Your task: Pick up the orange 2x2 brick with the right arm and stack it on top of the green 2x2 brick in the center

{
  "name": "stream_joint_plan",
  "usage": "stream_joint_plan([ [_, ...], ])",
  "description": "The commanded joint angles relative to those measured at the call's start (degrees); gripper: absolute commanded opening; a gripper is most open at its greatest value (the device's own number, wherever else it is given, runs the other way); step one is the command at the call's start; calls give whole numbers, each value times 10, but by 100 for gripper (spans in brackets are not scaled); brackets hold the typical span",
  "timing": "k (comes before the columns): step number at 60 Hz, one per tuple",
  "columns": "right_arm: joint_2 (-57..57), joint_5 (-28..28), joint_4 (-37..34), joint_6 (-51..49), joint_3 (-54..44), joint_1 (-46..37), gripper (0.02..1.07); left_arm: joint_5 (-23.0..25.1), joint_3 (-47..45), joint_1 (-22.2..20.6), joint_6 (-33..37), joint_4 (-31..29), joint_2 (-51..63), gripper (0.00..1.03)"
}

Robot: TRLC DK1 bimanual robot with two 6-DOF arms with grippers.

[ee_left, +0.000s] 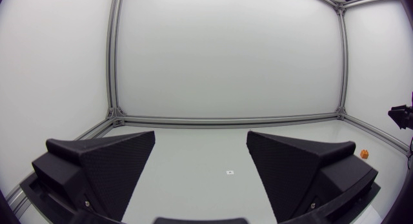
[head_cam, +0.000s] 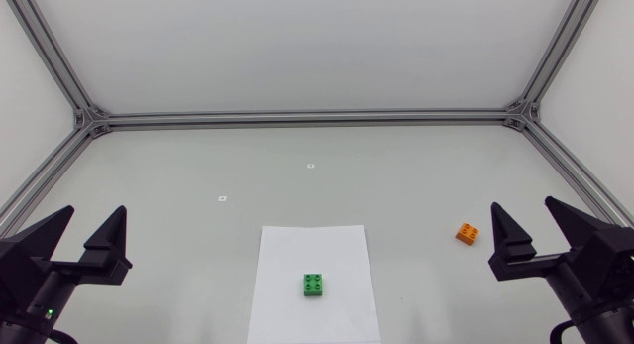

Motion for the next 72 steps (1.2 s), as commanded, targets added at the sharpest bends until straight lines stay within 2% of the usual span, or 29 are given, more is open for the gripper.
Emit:
stream_joint_plan([
  [1,-6,-3,6,9,-14,-2,103,2,-23,0,3,-6,-2,99],
  [19,-7,0,11,11,-6,-3,103,2,-23,0,3,-6,-2,99],
  [32,-1,1,-4,11,36,-2,103,2,-23,0,3,-6,-2,99],
  [47,110,4,-22,11,122,-2,102,2,-23,0,3,-6,-2,99],
  [59,220,7,-89,9,215,-1,102,2,-23,0,3,-6,-2,99],
  [72,372,3,-209,-27,341,-4,102,2,-23,0,3,-6,-2,99],
])
